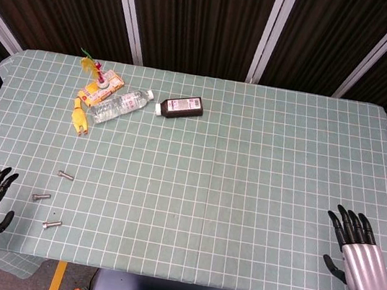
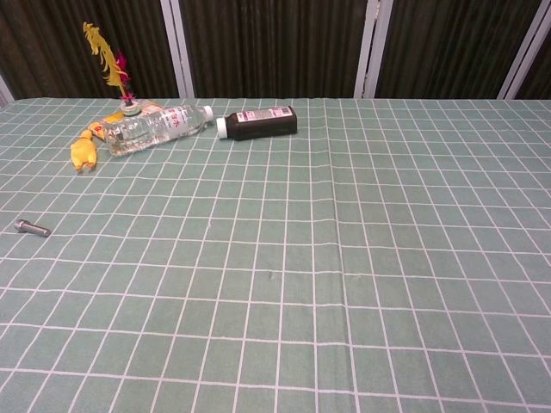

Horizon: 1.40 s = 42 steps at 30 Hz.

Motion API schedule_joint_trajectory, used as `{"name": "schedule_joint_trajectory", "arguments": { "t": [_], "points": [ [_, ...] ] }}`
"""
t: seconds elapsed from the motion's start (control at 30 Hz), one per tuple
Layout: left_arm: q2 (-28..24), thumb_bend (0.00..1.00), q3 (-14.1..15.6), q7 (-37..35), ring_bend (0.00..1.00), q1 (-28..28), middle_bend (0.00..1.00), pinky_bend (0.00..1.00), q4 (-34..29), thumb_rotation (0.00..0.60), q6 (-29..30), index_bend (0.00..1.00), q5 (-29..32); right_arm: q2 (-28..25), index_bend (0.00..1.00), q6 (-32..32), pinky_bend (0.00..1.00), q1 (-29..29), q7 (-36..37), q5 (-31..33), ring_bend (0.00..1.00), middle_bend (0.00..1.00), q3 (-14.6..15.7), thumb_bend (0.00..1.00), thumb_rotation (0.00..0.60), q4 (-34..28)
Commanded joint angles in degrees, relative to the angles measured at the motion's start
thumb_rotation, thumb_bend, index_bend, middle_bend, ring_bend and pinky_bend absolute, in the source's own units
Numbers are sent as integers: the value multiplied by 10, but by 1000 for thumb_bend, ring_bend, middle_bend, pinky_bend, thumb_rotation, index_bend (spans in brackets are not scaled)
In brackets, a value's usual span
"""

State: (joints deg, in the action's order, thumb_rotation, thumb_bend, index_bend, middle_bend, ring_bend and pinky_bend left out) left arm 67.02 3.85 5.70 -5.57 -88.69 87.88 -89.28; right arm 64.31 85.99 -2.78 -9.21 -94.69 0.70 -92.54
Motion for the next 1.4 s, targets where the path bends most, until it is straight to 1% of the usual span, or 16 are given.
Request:
{"name": "schedule_joint_trajectory", "arguments": {
  "t": [0.03,0.2,0.27,0.3,0.33,0.37,0.43,0.47,0.5,0.53,0.6,0.63,0.73,0.83,1.03,1.4],
  "points": [
    [5,415,0,16,0,-2,0,15,-2,600,-14,0,3,-2,0,-4,0,-1,1,-4,0,0,5,336,600,-1],
    [22,416,4,39,0,-8,0,28,-7,600,-40,0,1,-12,0,4,0,2,20,-12,0,0,10,336,600,-3],
    [44,416,-3,39,1,-11,3,79,7,600,-35,0,-7,-14,0,6,0,3,24,-16,0,0,12,336,600,-2],
    [54,416,-6,40,19,-14,28,132,18,600,-34,0,-11,-15,0,6,0,3,26,-17,0,0,13,336,600,-2],
    [70,416,-13,39,76,-19,93,227,34,600,-33,5,-16,-16,0,7,0,3,28,-18,0,0,13,336,600,-3],
    [84,417,-21,36,171,-24,193,351,50,600,-31,19,-19,-16,0,8,0,4,29,-19,0,0,14,336,600,-3],
    [114,419,-37,18,527,-39,553,742,85,600,-42,79,-15,-16,0,10,0,4,29,-21,0,0,15,336,600,-3],
    [122,423,-42,5,669,-49,697,873,99,600,-56,113,-10,-16,0,10,0,4,29,-22,0,0,15,336,600,-3],
    [128,429,-48,-3,802,-57,834,961,111,600,-71,162,-2,-16,0,10,0,5,28,-22,0,0,15,336,600,-3],
    [137,436,-58,-8,899,-69,924,996,128,600,-86,221,6,-15,0,11,0,5,27,-23,0,0,15,336,600,-2],
    [154,447,-71,-11,990,-85,997,1000,158,600,-104,330,17,-13,0,10,0,5,22,-23,0,0,15,336,600,-2],
    [165,451,-78,-11,1000,-94,1000,1000,179,600,-117,380,26,-12,0,9,0,5,19,-22,0,0,15,336,600,-2],
    [194,451,-95,0,1000,-112,1000,1000,230,600,-151,426,56,-9,0,2,0,3,12,-19,0,0,16,336,600,-2],
    [225,451,-109,1,1000,-122,1000,1000,276,600,-154,438,71,-9,0,-3,0,2,7,-16,0,0,16,336,600,-4],
    [266,444,-110,-14,1000,-138,1000,1000,343,600,-151,471,67,-10,0,3,0,4,8,-21,0,0,19,337,600,-6],
    [307,416,-106,13,1000,-160,1000,1000,406,600,-191,423,83,-17,0,25,0,11,36,-28,0,0,17,336,600,-3]
  ]
}}
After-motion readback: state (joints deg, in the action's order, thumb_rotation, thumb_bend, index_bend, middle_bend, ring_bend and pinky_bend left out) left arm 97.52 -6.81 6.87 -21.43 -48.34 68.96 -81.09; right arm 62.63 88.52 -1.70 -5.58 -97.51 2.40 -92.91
